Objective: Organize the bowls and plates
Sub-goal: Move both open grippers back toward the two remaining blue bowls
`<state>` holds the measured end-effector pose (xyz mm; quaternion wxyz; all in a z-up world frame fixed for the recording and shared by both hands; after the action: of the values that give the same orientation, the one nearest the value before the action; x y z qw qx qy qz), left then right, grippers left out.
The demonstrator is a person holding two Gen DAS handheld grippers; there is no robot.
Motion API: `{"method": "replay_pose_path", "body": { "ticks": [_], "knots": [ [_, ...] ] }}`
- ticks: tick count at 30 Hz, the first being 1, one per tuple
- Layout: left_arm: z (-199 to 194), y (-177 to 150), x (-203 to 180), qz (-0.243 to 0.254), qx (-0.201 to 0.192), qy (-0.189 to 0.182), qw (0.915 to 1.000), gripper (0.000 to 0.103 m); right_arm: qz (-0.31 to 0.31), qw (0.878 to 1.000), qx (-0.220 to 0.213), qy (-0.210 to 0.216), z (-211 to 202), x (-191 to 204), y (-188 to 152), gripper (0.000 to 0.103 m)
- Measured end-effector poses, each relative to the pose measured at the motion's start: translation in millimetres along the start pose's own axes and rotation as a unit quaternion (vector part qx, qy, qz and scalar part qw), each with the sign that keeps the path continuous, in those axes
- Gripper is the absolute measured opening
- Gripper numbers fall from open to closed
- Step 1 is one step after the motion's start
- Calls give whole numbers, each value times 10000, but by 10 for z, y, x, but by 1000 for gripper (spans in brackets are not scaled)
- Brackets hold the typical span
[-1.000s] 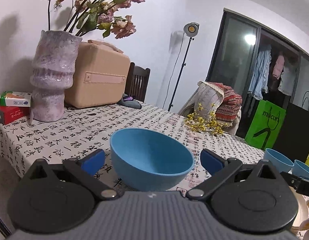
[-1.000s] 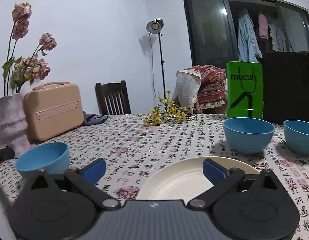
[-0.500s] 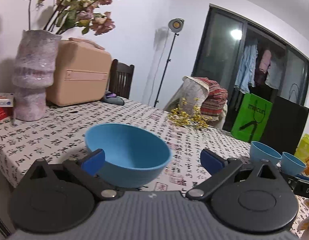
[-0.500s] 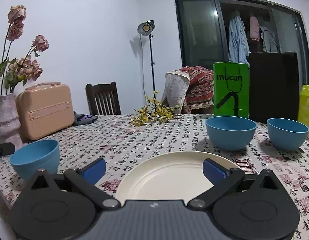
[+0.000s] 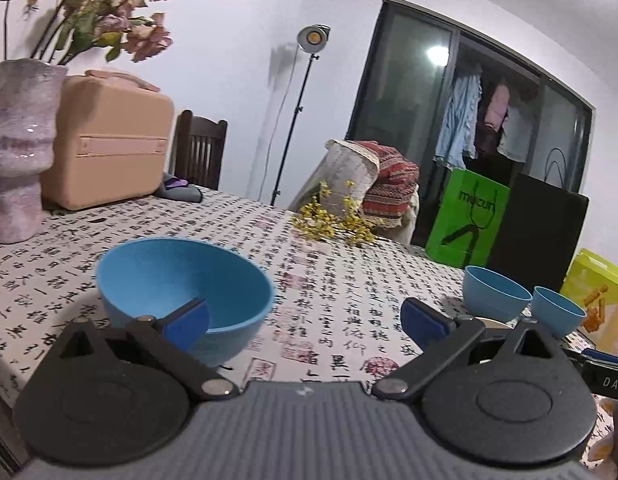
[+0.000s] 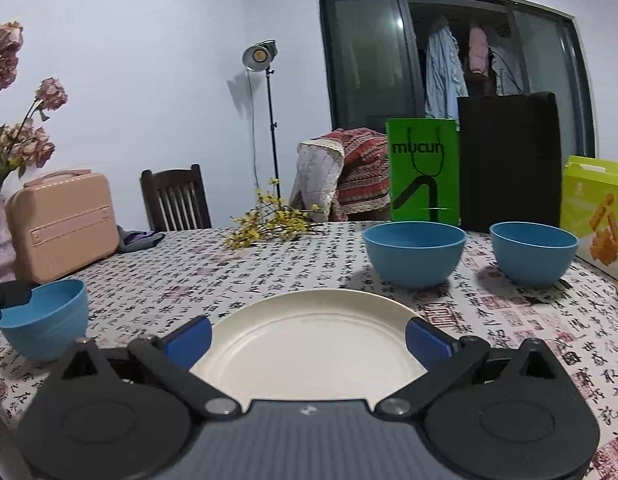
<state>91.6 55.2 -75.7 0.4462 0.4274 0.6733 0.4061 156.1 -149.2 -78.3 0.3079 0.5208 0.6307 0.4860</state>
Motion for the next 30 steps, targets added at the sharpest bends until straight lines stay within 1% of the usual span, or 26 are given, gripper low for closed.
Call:
{"method": "replay_pose_path", "body": {
  "ticks": [7,15,30],
  "knots": [
    [71,-31,-181,107,62,-176,9998,103,95,9998,-4,-168,-58,-168,-44,103],
    [168,-80,-464,252,144,-462,9985,103,232,9990,-28,-390,-148,-401,-79,103],
    [319,-169,-972,473,296,-998,9934,103,430,9954,-65,-851,-347,-826,-163,103]
  ]
}}
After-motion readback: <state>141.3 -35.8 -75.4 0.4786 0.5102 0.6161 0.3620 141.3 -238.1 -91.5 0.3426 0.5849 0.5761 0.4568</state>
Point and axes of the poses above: each gripper's, at about its wrist camera, not at the fingertips, and z roughly the way its jaws point, x to its left, y to its top, the point moved 10 cm from there along z, roughly the way its jaws point
